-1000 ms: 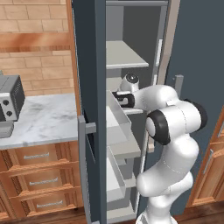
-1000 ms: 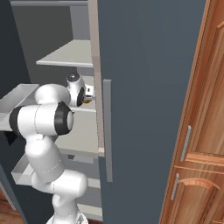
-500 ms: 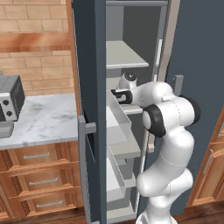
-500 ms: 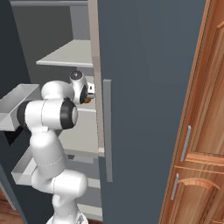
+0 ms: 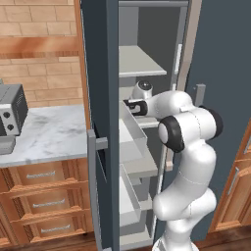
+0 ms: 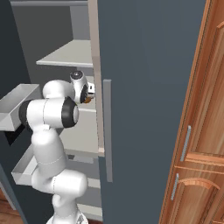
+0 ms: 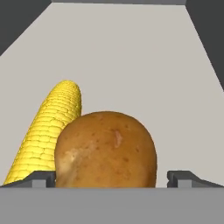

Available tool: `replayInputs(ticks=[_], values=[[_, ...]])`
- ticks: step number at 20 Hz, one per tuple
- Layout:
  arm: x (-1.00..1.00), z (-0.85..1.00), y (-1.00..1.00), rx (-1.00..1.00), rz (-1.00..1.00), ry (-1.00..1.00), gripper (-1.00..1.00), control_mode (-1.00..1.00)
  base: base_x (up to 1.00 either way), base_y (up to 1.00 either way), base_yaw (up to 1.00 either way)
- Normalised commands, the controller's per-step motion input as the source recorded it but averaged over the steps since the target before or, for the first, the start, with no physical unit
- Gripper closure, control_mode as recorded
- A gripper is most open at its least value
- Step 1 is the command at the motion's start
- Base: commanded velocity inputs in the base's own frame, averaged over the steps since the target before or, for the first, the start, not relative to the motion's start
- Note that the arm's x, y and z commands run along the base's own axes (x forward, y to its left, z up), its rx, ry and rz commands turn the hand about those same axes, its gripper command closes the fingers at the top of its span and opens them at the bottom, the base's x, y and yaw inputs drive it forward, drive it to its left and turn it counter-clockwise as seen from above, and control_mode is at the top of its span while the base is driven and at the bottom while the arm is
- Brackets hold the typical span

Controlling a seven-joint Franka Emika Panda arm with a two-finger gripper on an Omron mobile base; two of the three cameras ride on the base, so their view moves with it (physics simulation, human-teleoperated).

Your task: Take the corn and potato out of the freezer and place them in the tupperware container on the counter. Then put the tupperware containing the vegetables back in the freezer.

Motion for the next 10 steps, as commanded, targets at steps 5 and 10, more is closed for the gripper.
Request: replayInputs(ticks=[5,10], values=[[0.00,-0.45,0.00,0.00,0.00,0.05,1.00,-1.00,0.00,0.00,0.00],[0.00,-0.09,-0.01,0.00,0.00,0.03,1.00,-1.00,0.00,0.00,0.00]])
